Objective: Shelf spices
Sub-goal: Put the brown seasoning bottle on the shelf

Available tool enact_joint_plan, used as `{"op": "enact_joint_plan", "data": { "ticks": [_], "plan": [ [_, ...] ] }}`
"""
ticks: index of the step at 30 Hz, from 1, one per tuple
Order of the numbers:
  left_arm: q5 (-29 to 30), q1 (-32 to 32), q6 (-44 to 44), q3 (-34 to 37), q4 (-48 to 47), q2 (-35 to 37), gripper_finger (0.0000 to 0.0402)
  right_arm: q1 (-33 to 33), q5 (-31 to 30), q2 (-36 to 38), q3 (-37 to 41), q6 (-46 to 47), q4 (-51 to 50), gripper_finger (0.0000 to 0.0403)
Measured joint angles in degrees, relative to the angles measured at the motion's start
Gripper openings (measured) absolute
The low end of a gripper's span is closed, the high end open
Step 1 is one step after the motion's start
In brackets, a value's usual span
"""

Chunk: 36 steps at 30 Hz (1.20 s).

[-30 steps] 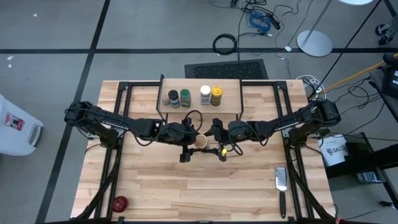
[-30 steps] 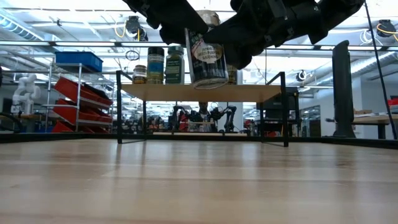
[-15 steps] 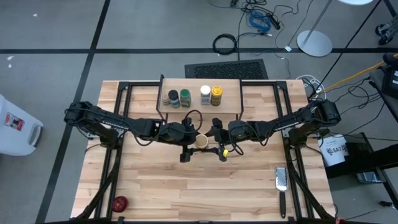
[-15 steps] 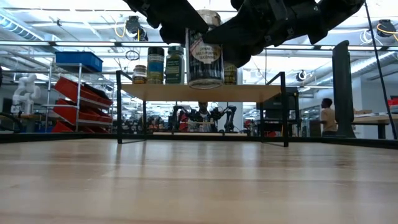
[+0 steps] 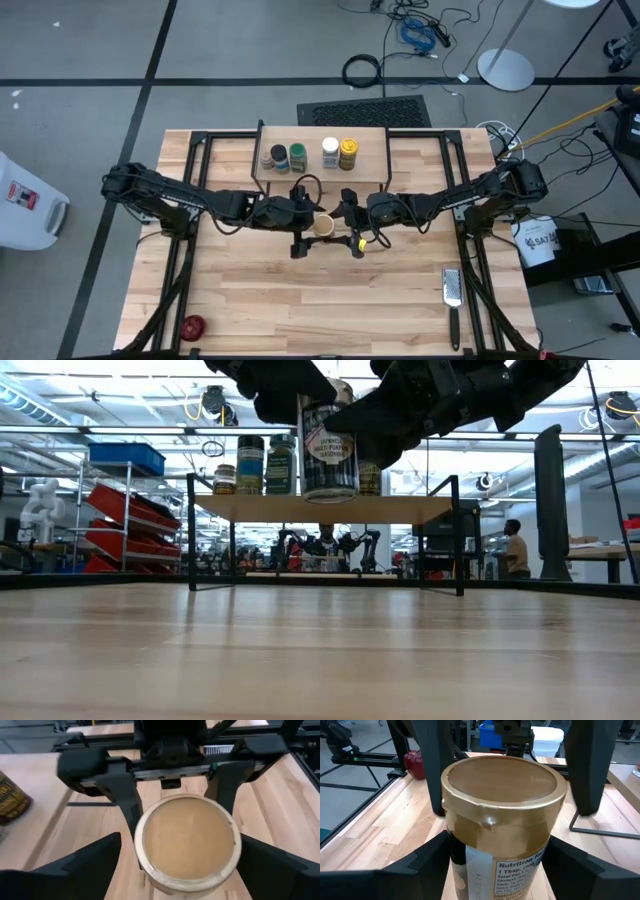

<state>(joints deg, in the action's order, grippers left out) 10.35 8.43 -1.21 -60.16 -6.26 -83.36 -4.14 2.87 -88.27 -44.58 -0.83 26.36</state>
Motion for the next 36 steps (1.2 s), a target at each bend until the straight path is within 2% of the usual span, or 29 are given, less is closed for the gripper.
{"op": "enact_joint_plan", "data": {
  "ticks": [6,15,20,27,32,36],
  "plan": [
    [1.5,1.2,0.5,0.0,-0.9,4.3,0.0377,0.0,0.2,0.0,0.0,0.1,-0.4,0.0261],
    [14.8,5.9,-1.3,0.0,-9.0,9.6,0.0377,1.2,0.4,4.0,0.0,-0.2,-2.3,0.0262],
    [18.0,8.1,-4.2,0.0,-13.3,9.9,0.0377,3.3,0.4,11.2,0.0,-1.6,-7.3,0.0264],
    [18.4,10.2,-8.4,3.6,-13.6,9.9,0.0377,7.6,0.4,23.5,0.0,-5.5,-16.0,0.0265],
    [18.4,10.9,-10.8,9.2,-8.2,9.9,0.0377,12.9,0.1,31.3,0.0,-7.5,-24.3,0.0266],
    [18.4,11.1,-11.5,13.2,-2.2,9.9,0.0377,18.2,0.4,34.8,0.0,-9.0,-27.8,0.0265]
  ]
}}
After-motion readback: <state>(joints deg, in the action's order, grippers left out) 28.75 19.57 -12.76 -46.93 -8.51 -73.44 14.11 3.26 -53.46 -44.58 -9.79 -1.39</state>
